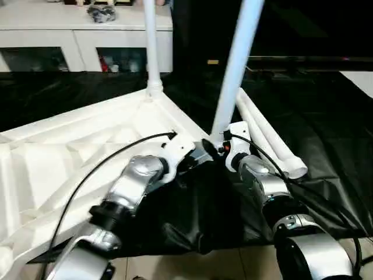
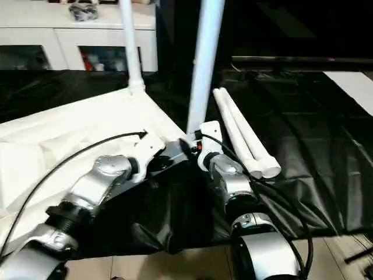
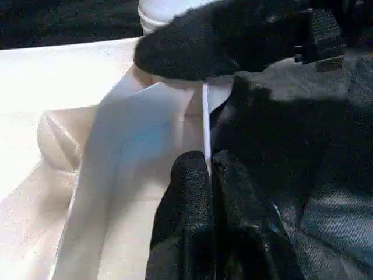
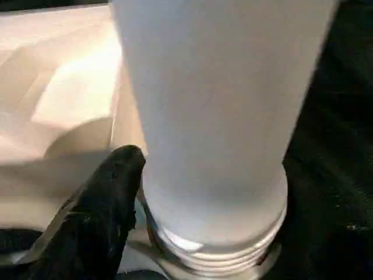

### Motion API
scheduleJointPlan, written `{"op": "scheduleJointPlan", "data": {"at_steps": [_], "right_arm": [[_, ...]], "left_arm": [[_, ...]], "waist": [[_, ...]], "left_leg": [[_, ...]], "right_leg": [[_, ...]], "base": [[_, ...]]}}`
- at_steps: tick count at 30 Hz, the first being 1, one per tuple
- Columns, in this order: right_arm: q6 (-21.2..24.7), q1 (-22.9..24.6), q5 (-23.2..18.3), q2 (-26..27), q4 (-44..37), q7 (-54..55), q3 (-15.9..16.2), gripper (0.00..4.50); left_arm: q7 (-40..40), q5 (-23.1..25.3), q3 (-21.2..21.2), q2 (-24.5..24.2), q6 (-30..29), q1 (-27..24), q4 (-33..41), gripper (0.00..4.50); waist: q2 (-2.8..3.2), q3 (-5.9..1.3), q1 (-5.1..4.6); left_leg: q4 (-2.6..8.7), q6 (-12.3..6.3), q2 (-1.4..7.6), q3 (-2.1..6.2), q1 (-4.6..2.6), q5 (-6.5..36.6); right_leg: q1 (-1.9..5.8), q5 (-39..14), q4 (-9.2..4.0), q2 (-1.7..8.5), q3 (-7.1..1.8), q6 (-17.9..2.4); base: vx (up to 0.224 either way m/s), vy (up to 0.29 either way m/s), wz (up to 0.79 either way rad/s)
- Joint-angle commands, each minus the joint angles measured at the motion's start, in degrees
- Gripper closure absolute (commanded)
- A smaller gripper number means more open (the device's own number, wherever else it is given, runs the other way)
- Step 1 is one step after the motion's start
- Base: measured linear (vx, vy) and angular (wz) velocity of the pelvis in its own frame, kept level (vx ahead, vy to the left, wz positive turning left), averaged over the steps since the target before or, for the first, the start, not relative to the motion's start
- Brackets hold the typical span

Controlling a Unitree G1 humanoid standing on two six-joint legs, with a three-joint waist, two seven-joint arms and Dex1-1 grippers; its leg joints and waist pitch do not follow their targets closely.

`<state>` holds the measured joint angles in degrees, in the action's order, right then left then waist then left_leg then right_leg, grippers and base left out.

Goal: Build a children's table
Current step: Rotate leg to tighten

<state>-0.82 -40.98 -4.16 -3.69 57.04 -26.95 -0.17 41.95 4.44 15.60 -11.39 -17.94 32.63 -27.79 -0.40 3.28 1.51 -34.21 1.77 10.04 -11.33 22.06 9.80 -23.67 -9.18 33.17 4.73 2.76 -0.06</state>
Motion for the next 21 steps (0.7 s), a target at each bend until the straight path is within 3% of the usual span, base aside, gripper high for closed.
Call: {"op": "scheduleJointPlan", "data": {"at_steps": [1, 4, 5, 9, 11, 14, 18, 21], "right_arm": [[-0.6, -0.2, 1.1, -0.1, -0.9, -4.7, 2.9, 0.63], [-0.6, 2.2, 1.6, -4.9, -5.2, -15.2, 5.8, 0.63], [-0.8, 3.5, 1.8, -7.6, -7.5, -20.3, 7.1, 0.63], [0.1, 5.4, 1.2, -11.5, -11.4, -28.4, 8.8, 0.63], [0.5, 6.0, 0.9, -12.8, -12.8, -31.6, 9.4, 0.63], [1.3, 7.1, -0.2, -14.8, -15.6, -36.4, 10.3, 0.63], [3.6, 8.2, -1.8, -16.2, -19.4, -41.3, 11.6, 0.63], [3.6, 8.4, -1.8, -16.1, -19.8, -41.8, 12.0, 0.91]], "left_arm": [[4.5, -2.6, 1.5, 0.1, 4.0, -0.7, 3.2, 4.50], [10.2, -3.7, 2.0, -3.5, 4.6, -2.4, 5.3, 4.50], [12.6, -3.9, 2.2, -5.3, 5.2, -2.9, 5.6, 4.50], [16.5, -4.7, 2.2, -7.6, 5.5, -3.4, 6.0, 4.50], [18.2, -5.0, 2.4, -8.6, 5.5, -3.6, 6.5, 4.50], [21.3, -5.7, 2.6, -10.2, 5.3, -4.0, 7.5, 4.50], [24.8, -6.9, 3.1, -11.8, 3.8, -4.3, 8.7, 4.50], [25.4, -6.9, 3.2, -12.1, 3.9, -4.3, 8.6, 4.50]], "waist": [[-0.11, -3.73, 0.00], [-0.08, -3.78, 0.47], [0.33, -3.77, 0.59], [0.25, -3.91, 0.75], [0.16, -3.93, 1.04], [0.12, -4.11, 1.45], [0.17, -4.12, 2.05], [0.18, -3.90, 2.00]], "left_leg": [[4.87, 0.36, 2.98, 1.93, -1.47, 23.4], [4.81, -0.72, 3.07, 1.59, -1.50, 21.2], [4.81, -0.82, 3.12, 1.52, -1.62, 20.7], [4.62, -1.52, 3.17, 1.23, -1.54, 18.0], [4.64, -2.07, 3.25, 1.17, -1.58, 17.6], [4.28, -3.08, 3.26, 0.96, -1.40, 14.3], [4.20, -3.61, 3.34, 0.92, -1.21, 12.6], [4.42, -2.20, 3.42, 1.03, -1.49, 15.5]], "right_leg": [[1.59, -24.7, -4.51, 3.78, -1.79, -10.0], [1.90, -21.2, -4.12, 3.56, -1.98, -11.1], [1.81, -19.7, -3.97, 3.50, -2.07, -11.6], [2.12, -15.8, -3.44, 3.46, -2.16, -13.3], [2.38, -15.1, -3.42, 3.23, -2.06, -13.1], [2.53, -11.4, -2.76, 3.26, -2.07, -14.8], [2.69, -11.1, -2.52, 3.27, -1.97, -15.1], [2.37, -15.6, -2.99, 3.34, -2.00, -14.2]], "base": [[0.000, 0.000, 0.00], [0.000, 0.000, 0.00], [0.000, 0.000, 0.00], [0.000, 0.000, 0.00], [0.000, 0.000, 0.00], [0.000, 0.000, 0.00], [0.000, 0.000, 0.00], [0.000, 0.000, 0.00]]}}
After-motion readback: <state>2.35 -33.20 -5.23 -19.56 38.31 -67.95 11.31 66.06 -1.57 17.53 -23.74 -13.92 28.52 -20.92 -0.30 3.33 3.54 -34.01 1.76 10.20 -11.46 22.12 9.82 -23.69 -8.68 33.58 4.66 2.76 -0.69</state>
